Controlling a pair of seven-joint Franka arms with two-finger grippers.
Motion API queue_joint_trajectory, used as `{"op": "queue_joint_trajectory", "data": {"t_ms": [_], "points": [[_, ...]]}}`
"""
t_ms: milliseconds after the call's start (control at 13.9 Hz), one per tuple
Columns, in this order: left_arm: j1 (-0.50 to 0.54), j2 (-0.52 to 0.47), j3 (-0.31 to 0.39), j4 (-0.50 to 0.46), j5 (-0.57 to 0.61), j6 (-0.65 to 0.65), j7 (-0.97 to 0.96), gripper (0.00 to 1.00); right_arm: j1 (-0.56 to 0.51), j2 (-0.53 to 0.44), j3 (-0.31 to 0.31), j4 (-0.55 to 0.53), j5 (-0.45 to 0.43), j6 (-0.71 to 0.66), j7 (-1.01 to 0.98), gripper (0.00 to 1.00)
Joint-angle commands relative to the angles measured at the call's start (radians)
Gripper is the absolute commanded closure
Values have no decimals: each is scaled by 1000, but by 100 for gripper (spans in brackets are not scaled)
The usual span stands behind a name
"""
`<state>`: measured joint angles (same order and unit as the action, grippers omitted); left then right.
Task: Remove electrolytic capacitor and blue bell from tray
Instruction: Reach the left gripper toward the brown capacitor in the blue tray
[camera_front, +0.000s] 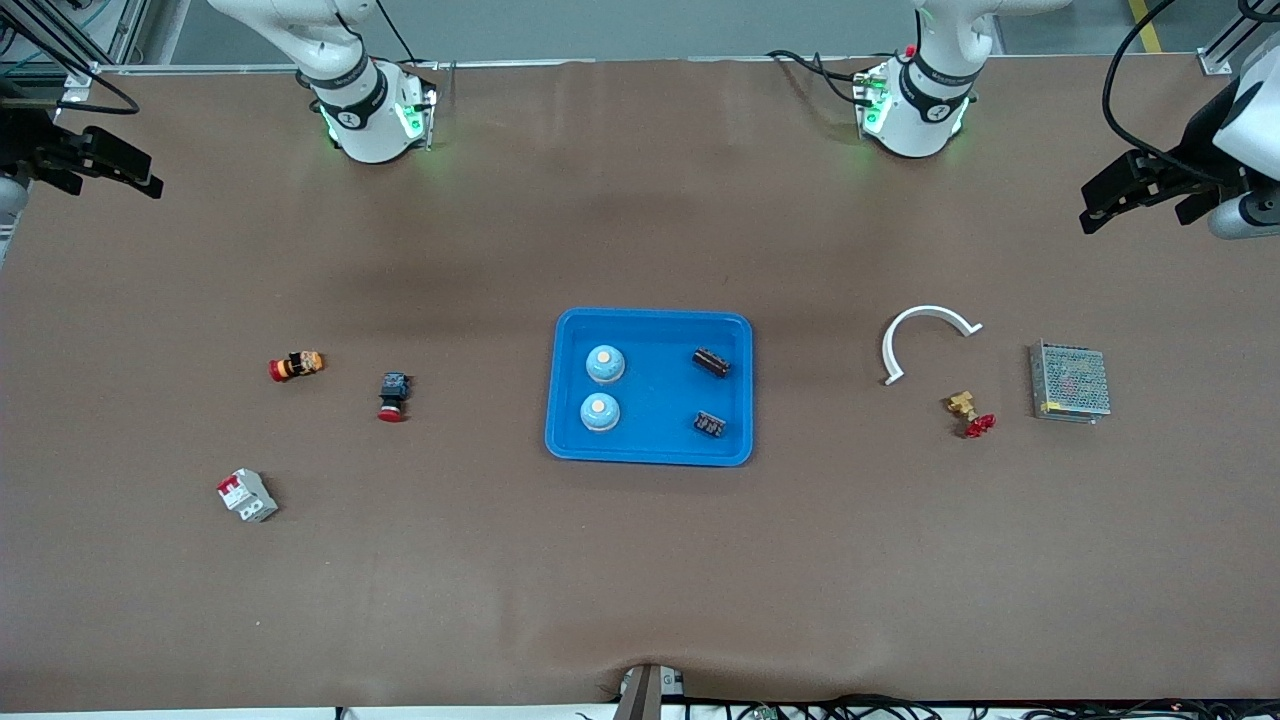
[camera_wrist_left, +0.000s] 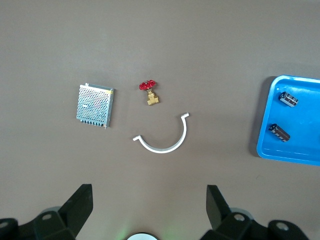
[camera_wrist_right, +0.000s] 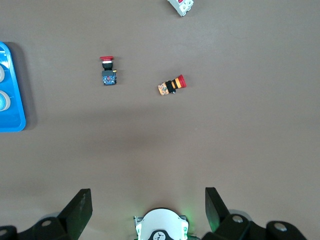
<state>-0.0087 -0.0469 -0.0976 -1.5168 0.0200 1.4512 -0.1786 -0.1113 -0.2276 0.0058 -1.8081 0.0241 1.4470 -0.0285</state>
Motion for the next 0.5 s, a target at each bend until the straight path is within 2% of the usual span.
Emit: {"op": "queue_joint_trajectory", "data": {"t_ms": [0,430], "points": [[0,5,-2,13,12,0,4,0,-14,7,11,23,0,-19,-7,0],[-5,53,-2,12,12,-2,14,0,-13,7,11,24,0,-19,-7,0]]}}
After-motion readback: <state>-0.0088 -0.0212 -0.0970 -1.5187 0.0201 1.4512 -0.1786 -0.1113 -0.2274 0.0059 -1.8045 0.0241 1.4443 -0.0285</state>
